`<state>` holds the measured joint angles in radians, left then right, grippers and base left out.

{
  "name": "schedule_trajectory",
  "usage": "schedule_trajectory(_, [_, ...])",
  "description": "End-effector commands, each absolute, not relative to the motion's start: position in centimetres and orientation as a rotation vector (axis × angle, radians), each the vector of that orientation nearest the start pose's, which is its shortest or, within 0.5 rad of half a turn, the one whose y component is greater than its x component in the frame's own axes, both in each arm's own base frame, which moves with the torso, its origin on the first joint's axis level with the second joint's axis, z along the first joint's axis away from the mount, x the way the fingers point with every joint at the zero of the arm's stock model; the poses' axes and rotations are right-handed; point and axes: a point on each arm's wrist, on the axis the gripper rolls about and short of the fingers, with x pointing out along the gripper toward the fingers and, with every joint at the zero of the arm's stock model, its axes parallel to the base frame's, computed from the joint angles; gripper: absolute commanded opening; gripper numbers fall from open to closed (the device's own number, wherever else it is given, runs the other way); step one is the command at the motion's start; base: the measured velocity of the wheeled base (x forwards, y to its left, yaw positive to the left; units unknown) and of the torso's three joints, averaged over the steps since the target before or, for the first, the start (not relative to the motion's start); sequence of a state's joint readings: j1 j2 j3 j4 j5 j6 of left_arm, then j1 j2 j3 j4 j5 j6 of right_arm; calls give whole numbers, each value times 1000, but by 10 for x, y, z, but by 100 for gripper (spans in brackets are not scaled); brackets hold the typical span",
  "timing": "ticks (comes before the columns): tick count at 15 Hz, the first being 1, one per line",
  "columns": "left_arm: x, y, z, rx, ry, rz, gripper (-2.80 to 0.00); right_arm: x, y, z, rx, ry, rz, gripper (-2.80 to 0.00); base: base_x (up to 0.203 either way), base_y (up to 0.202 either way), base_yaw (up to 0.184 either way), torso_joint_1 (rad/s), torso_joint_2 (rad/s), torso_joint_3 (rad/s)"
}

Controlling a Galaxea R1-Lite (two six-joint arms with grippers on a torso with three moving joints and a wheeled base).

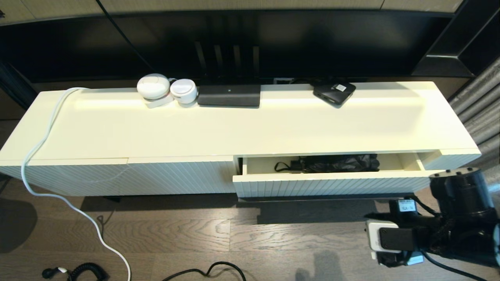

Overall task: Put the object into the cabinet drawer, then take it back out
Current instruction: Open the drawer

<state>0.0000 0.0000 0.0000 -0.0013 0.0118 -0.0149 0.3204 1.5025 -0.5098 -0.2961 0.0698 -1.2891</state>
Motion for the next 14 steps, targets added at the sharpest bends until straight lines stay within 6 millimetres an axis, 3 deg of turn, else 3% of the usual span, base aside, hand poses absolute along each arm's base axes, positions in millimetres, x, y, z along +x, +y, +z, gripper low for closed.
schedule_trajectory(1, [-23,0,76,-15,-2,12,0,170,58,157,-1315,273,718,-280,0,0,0,0,0,0])
schedule_trajectory(2, [-23,0,76,-15,-2,12,0,165,56,163,-1318,284,723,-280,0,0,0,0,0,0])
schedule_trajectory(4, [-23,0,76,-15,-2,12,0,174,59,175,-1324,286,718,-280,0,0,0,0,0,0])
schedule_trajectory(9, [-23,0,76,-15,-2,12,0,224,75,187,-1339,307,691,-280,0,0,0,0,0,0])
schedule_trajectory(12, [-23,0,76,-15,-2,12,0,269,89,184,-1341,329,697,-280,0,0,0,0,0,0])
schedule_trajectory(14, [-23,0,76,-15,-2,12,0,285,92,179,-1346,353,703,-280,0,0,0,0,0,0])
